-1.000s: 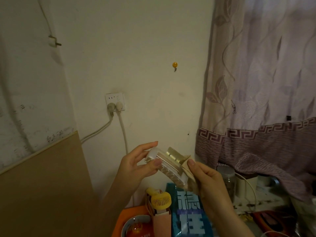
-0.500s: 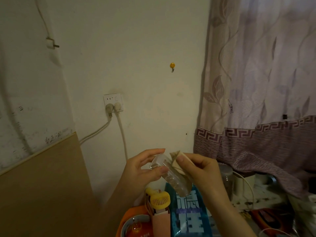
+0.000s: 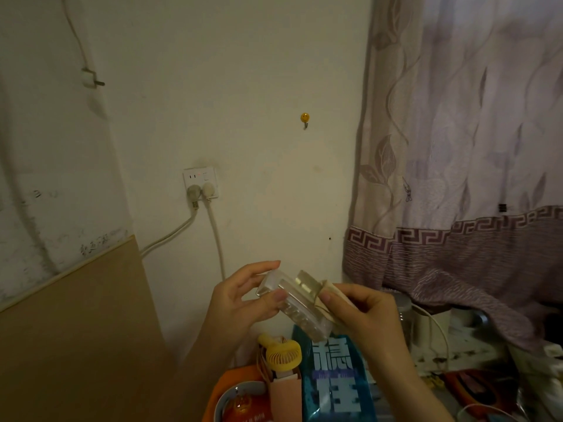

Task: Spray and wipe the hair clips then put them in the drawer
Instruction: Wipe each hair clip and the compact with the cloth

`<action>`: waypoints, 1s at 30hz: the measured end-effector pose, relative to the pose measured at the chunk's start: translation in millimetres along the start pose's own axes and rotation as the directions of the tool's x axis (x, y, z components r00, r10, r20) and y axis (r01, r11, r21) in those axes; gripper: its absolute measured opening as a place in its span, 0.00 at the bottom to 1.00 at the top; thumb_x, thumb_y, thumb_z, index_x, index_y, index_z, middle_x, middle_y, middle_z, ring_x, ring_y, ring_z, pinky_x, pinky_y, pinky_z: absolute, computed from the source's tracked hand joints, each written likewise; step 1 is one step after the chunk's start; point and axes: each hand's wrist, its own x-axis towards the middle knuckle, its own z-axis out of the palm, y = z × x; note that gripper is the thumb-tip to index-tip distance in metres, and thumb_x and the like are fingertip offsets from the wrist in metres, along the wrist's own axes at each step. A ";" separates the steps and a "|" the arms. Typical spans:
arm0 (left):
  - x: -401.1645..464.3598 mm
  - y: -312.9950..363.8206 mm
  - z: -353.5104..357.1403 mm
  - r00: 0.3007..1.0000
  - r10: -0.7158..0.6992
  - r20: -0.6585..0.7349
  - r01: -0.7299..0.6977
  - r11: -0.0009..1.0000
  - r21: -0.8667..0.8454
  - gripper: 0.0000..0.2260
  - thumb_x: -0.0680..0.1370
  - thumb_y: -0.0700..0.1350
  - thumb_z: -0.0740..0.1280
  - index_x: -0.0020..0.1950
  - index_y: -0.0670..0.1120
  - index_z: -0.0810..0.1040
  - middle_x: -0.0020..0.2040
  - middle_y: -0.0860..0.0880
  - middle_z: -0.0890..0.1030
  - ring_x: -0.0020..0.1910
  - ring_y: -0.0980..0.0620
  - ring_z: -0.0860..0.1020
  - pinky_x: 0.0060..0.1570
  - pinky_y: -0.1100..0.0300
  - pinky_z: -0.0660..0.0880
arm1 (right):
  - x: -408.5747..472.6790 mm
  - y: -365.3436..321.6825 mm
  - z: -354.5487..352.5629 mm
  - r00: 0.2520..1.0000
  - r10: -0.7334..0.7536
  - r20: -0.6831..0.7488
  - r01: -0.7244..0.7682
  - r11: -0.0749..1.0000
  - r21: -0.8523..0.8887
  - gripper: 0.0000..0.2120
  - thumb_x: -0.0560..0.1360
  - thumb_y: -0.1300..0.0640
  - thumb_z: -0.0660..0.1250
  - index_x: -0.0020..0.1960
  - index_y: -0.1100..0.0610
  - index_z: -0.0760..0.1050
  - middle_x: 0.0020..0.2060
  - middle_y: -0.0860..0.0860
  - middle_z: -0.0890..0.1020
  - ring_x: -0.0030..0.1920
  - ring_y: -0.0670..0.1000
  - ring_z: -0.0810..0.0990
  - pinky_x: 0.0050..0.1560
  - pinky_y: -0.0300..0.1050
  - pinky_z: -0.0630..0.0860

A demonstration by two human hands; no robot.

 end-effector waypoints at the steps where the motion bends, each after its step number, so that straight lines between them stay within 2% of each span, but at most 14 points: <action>1: 0.1 -0.3 -1.3 1.000 -0.002 -0.007 0.002 1.000 -0.006 0.19 0.63 0.47 0.75 0.53 0.54 0.83 0.49 0.52 0.85 0.50 0.55 0.82 0.41 0.59 0.80 | -1.2 0.0 -1.5 1.000 0.015 0.003 -0.015 1.000 0.009 0.04 0.69 0.57 0.72 0.42 0.55 0.85 0.35 0.54 0.85 0.36 0.53 0.83 0.38 0.45 0.80; 4: 0.2 -0.2 -2.5 1.000 -0.022 0.011 0.022 1.000 -0.015 0.21 0.61 0.49 0.76 0.53 0.57 0.83 0.51 0.51 0.84 0.51 0.50 0.83 0.42 0.60 0.80 | -0.7 -5.0 -4.8 1.000 0.012 -0.015 -0.011 0.997 0.076 0.09 0.65 0.52 0.71 0.42 0.53 0.85 0.37 0.53 0.86 0.37 0.50 0.84 0.37 0.38 0.79; 7: -1.2 -1.0 1.6 0.998 -0.036 0.045 0.037 0.999 -0.011 0.22 0.60 0.49 0.76 0.53 0.59 0.83 0.52 0.52 0.84 0.53 0.49 0.82 0.42 0.60 0.80 | 3.4 -13.5 -6.3 0.999 -0.031 -0.014 0.033 0.990 0.141 0.10 0.66 0.53 0.70 0.45 0.54 0.85 0.40 0.53 0.86 0.40 0.50 0.84 0.39 0.38 0.79; 9: -2.1 -1.6 5.1 0.997 -0.039 0.063 0.041 0.999 -0.030 0.21 0.61 0.48 0.76 0.54 0.59 0.83 0.53 0.51 0.84 0.52 0.47 0.83 0.43 0.60 0.80 | 4.2 -16.9 -4.0 0.999 -0.049 0.008 0.048 0.994 0.101 0.10 0.66 0.53 0.70 0.45 0.53 0.85 0.39 0.52 0.86 0.40 0.50 0.84 0.40 0.38 0.80; 14: -2.1 -2.7 10.3 0.999 -0.029 0.017 0.030 0.996 -0.081 0.18 0.65 0.44 0.73 0.54 0.59 0.83 0.54 0.50 0.84 0.54 0.46 0.82 0.44 0.60 0.80 | 0.0 -12.0 3.6 0.998 -0.057 0.000 0.057 0.998 -0.034 0.05 0.70 0.59 0.72 0.44 0.52 0.84 0.39 0.51 0.86 0.42 0.51 0.84 0.46 0.49 0.81; 20: -2.3 -3.1 4.0 0.997 -0.056 -0.058 0.046 0.985 -0.165 0.20 0.59 0.50 0.75 0.51 0.58 0.84 0.54 0.46 0.84 0.52 0.45 0.83 0.46 0.57 0.80 | -5.8 -4.6 3.6 1.000 -0.019 -0.013 0.018 0.998 -0.056 0.05 0.71 0.62 0.72 0.45 0.56 0.85 0.39 0.53 0.85 0.42 0.54 0.83 0.47 0.53 0.80; 23: -2.0 -3.0 0.9 0.996 -0.067 -0.063 0.055 0.983 -0.172 0.20 0.58 0.50 0.75 0.50 0.58 0.85 0.53 0.45 0.84 0.52 0.45 0.83 0.47 0.56 0.81 | -8.9 -2.9 3.8 0.999 0.000 0.042 0.003 0.998 -0.064 0.04 0.71 0.61 0.71 0.44 0.56 0.85 0.38 0.53 0.85 0.41 0.53 0.83 0.43 0.47 0.81; 25: -1.9 -3.2 -2.3 0.996 -0.069 -0.061 0.057 0.984 -0.168 0.21 0.59 0.50 0.75 0.51 0.58 0.84 0.53 0.45 0.84 0.52 0.45 0.83 0.47 0.56 0.81 | -11.2 -4.3 3.4 0.998 0.022 0.066 -0.019 0.998 -0.052 0.04 0.69 0.58 0.71 0.42 0.52 0.85 0.37 0.52 0.86 0.39 0.51 0.83 0.39 0.41 0.80; 28: -2.6 -2.1 -8.2 0.997 -0.069 -0.045 0.062 0.987 -0.145 0.21 0.59 0.51 0.75 0.52 0.58 0.84 0.53 0.47 0.84 0.53 0.46 0.83 0.46 0.57 0.80 | -11.6 -9.9 -0.4 0.994 0.097 0.047 -0.099 0.994 0.054 0.05 0.65 0.51 0.70 0.38 0.47 0.84 0.37 0.50 0.86 0.35 0.47 0.83 0.32 0.34 0.77; 30: -3.6 -1.7 -11.0 0.997 -0.075 -0.006 0.074 0.992 -0.102 0.20 0.61 0.51 0.75 0.53 0.58 0.84 0.54 0.48 0.83 0.53 0.46 0.82 0.46 0.58 0.80 | -7.9 -13.6 -5.6 0.989 0.148 0.008 -0.148 0.980 0.137 0.05 0.64 0.52 0.69 0.37 0.47 0.85 0.37 0.50 0.86 0.34 0.46 0.83 0.30 0.33 0.76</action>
